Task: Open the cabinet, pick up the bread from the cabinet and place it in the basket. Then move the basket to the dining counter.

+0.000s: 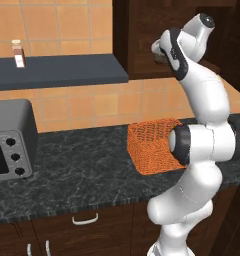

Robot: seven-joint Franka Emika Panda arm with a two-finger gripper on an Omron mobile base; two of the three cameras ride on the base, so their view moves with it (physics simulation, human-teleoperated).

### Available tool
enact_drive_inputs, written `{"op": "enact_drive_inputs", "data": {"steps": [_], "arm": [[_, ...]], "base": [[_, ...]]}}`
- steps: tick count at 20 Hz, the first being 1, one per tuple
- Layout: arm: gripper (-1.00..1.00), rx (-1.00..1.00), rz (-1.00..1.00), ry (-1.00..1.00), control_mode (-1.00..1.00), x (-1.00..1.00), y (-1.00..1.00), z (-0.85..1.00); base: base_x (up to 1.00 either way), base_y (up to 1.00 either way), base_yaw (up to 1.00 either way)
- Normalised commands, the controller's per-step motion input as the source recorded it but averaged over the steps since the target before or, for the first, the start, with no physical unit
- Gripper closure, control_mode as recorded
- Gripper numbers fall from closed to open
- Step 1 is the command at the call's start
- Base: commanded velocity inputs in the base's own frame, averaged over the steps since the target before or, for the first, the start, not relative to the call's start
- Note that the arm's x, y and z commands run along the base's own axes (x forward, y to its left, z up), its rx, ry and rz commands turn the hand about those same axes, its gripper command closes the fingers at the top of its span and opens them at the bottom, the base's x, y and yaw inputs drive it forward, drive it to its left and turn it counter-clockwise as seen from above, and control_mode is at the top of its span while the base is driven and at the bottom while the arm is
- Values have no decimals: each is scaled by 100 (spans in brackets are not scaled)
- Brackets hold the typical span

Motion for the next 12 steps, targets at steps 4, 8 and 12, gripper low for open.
{"op": "enact_drive_inputs", "data": {"steps": [4,8,12], "arm": [[100,0,0,0,-100,-100,26,0],[100,0,0,0,-100,-100,13,0],[100,0,0,1,-100,-100,0,0]], "base": [[0,0,0],[0,0,0],[0,0,0]]}}
